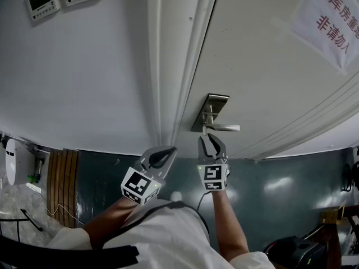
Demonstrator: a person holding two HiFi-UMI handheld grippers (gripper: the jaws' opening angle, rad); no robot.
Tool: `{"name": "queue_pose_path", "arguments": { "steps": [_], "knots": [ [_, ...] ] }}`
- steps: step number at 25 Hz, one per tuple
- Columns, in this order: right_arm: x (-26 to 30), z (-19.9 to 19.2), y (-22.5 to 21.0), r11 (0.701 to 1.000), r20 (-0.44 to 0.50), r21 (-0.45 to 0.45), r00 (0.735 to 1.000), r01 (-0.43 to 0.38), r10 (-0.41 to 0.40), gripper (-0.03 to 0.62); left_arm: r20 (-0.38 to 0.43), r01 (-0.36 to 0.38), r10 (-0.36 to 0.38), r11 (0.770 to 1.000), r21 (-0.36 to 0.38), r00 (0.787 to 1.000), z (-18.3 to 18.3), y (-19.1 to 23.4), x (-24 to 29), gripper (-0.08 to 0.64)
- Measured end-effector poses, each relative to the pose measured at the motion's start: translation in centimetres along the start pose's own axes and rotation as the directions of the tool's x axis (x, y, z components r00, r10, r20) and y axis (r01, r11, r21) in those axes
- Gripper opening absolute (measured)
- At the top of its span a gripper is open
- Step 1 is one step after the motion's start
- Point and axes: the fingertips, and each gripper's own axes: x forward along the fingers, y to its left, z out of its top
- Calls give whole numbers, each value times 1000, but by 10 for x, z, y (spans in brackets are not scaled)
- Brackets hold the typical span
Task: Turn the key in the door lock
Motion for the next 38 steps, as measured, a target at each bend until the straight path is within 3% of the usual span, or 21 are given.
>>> {"name": "queue_pose_path", "arguments": {
  "steps": [6,11,18,24,38],
  "knots": [
    [-21,36,8,978,104,204,994,-33,12,88,18,-6,6,1000,-4,1000,8,4,-2,5],
    [-35,62,14,959,169,269,985,-86,41,48,24,-19,18,999,30,1000,15,11,-7,5],
    [-54,89,17,929,240,353,971,-109,23,21,52,-46,45,999,21,998,27,24,-19,5],
    [-65,92,27,918,243,377,970,-121,28,11,73,-73,72,997,2,995,35,30,-32,5],
    [-70,99,35,907,242,399,969,-135,37,8,70,-53,53,999,-6,996,31,25,-39,5]
  ]
}}
